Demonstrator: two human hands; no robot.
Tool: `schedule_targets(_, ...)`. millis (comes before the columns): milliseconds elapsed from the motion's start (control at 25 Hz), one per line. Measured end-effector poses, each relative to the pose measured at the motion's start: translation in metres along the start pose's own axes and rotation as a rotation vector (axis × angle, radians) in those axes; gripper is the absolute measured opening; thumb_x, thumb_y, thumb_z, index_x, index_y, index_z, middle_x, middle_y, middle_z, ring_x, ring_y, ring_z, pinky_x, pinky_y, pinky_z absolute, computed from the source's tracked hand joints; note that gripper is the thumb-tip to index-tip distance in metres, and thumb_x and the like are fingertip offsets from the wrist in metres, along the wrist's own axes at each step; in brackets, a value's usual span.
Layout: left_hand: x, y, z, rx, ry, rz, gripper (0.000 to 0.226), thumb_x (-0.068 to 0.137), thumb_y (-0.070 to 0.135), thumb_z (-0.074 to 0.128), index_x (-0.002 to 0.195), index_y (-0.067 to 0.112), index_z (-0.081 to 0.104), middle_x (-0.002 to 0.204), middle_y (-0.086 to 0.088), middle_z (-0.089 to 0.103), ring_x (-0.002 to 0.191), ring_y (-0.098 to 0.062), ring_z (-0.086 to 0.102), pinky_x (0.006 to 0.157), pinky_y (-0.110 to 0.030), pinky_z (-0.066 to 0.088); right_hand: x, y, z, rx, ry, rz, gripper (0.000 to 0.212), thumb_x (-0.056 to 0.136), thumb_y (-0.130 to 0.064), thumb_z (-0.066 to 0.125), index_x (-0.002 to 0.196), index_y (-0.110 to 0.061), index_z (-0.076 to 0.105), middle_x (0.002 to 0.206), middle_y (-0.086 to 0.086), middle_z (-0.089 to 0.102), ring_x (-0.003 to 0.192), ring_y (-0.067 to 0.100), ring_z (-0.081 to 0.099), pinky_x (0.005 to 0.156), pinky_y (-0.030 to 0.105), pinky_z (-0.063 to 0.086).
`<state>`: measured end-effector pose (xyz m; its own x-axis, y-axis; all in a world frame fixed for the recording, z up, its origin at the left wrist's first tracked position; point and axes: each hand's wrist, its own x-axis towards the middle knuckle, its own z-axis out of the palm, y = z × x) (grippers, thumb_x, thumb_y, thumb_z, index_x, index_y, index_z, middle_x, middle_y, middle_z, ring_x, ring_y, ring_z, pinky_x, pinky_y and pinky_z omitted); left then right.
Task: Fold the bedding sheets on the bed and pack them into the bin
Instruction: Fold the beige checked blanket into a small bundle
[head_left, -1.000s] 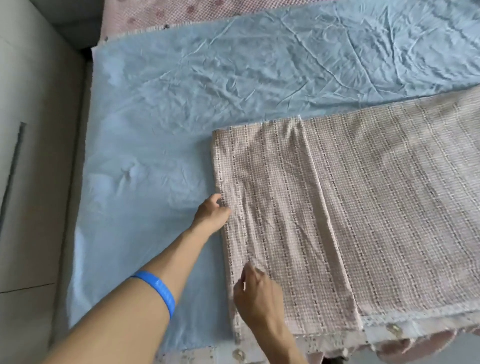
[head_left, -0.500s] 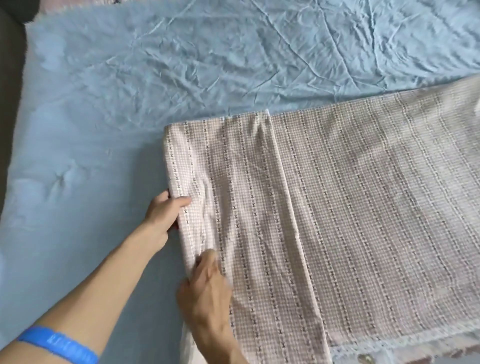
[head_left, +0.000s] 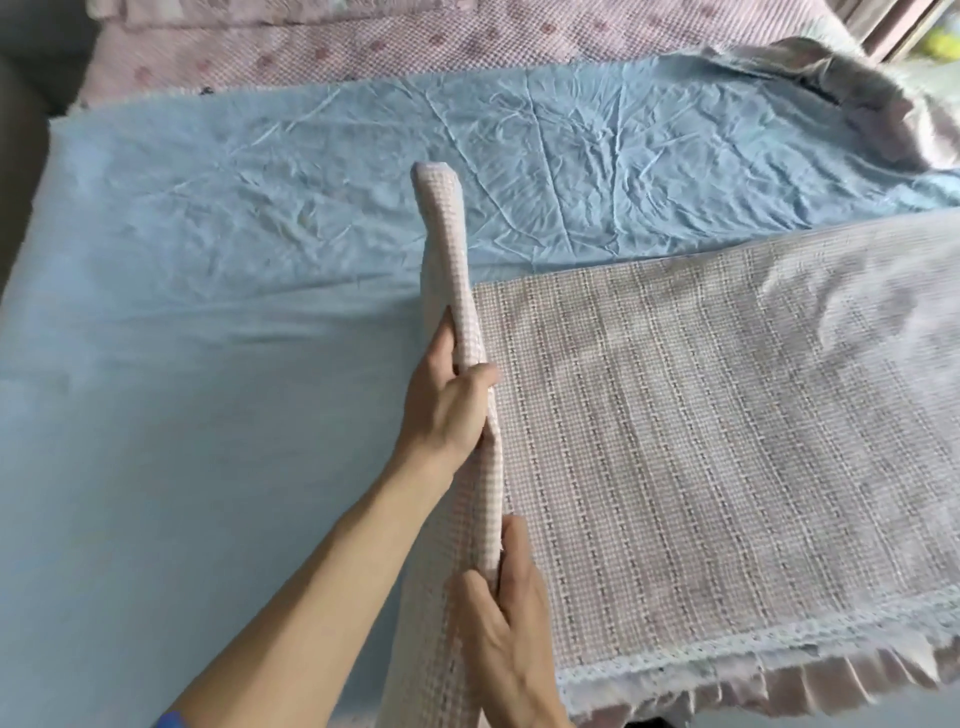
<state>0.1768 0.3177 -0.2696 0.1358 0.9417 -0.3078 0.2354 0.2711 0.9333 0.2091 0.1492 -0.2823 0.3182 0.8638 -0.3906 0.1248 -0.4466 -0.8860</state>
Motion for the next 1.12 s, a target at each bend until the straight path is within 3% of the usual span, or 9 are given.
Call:
schedule_targets(120,0.000,0.000,0.102,0.155,0.097,-0.003,0.052,0.081,0.018,0.054,0.129,0.037,0.053,0.104,0.010,0.069,0.090,-0.016,0.065,0.082,-0.038,0.053,0.016,0.038,-0.095,0.037,-0.036,0.038,0.009,0.076,-0.025,0.045,0.082,-0.021,0.038,0.059,-0.006,0.034,0.056,0.010,0.033,0.054,0.044,0.031)
schedule_targets(200,0.006,-0.005,0.158,0.243,0.129,-0.033,0.056,0.083,0.025,0.052,0.137,0.036,0.046,0.115,0.005,0.068,0.094,-0.023,0.064,0.084,-0.042,0.054,0.037,0.059,-0.152,0.031,-0.044,0.065,0.010,0.079,-0.020,0.046,0.081,-0.015,0.037,0.059,-0.006,0.033,0.055,0.012,0.031,0.050,0.040,0.028)
schedule_targets(280,0.016,-0.014,0.204,0.271,0.074,-0.100,0.066,0.090,0.038,0.050,0.151,0.037,0.025,0.127,0.002,0.063,0.099,-0.026,0.064,0.085,-0.042,0.054,0.065,0.088,-0.200,-0.005,-0.020,0.123,0.013,0.084,-0.012,0.050,0.078,-0.012,0.039,0.060,-0.005,0.037,0.053,0.013,0.033,0.047,0.031,0.030)
schedule_targets(360,0.021,-0.031,0.230,0.335,-0.022,-0.182,0.075,0.092,0.052,0.048,0.154,0.036,0.009,0.130,-0.002,0.062,0.104,-0.028,0.064,0.087,-0.039,0.053,0.091,0.125,-0.234,-0.152,-0.039,0.251,0.010,0.085,-0.012,0.055,0.079,-0.009,0.048,0.062,-0.002,0.053,0.054,0.016,0.047,0.048,0.028,0.037)
schedule_targets(480,-0.005,-0.072,0.217,0.486,0.013,-0.281,0.065,0.096,0.040,0.052,0.153,0.028,0.024,0.129,0.003,0.061,0.108,-0.020,0.060,0.089,-0.031,0.046,0.109,0.168,-0.262,-0.252,-0.146,0.429,0.008,0.084,-0.018,0.065,0.092,-0.019,0.064,0.073,-0.002,0.070,0.058,0.011,0.065,0.049,0.026,0.048)
schedule_targets(680,-0.032,-0.149,0.128,0.738,0.136,-0.296,0.043,0.086,0.014,0.060,0.129,0.017,0.057,0.126,-0.002,0.059,0.117,-0.021,0.056,0.100,-0.034,0.044,0.160,0.160,-0.248,-0.314,-0.071,0.368,0.022,0.080,-0.030,0.069,0.080,-0.011,0.059,0.068,0.000,0.067,0.059,0.021,0.062,0.055,0.036,0.050)
schedule_targets(760,-0.026,-0.155,0.113,0.771,0.131,-0.222,0.039,0.086,0.013,0.060,0.125,0.017,0.060,0.123,-0.001,0.060,0.115,-0.020,0.056,0.099,-0.033,0.044,0.195,0.147,-0.239,-0.257,-0.011,0.353,0.025,0.077,-0.032,0.070,0.084,-0.010,0.060,0.074,0.005,0.069,0.064,0.025,0.064,0.058,0.040,0.053)
schedule_targets(960,0.049,-0.117,0.103,0.940,0.013,0.060,0.042,0.091,0.022,0.053,0.134,0.019,0.053,0.131,0.003,0.055,0.118,-0.019,0.050,0.100,-0.034,0.043,0.288,0.102,-0.240,-0.081,0.066,0.337,0.032,0.085,-0.021,0.070,0.114,-0.013,0.058,0.090,0.007,0.070,0.076,0.021,0.068,0.058,0.030,0.049)
schedule_targets(1120,0.163,-0.070,0.114,1.247,-0.113,0.289,0.047,0.090,0.016,0.048,0.137,0.017,0.047,0.140,-0.002,0.048,0.126,-0.023,0.043,0.103,-0.041,0.036,0.359,0.091,-0.239,-0.152,0.108,0.231,0.030,0.089,-0.033,0.066,0.114,-0.017,0.058,0.092,0.005,0.069,0.074,0.019,0.065,0.054,0.028,0.046)
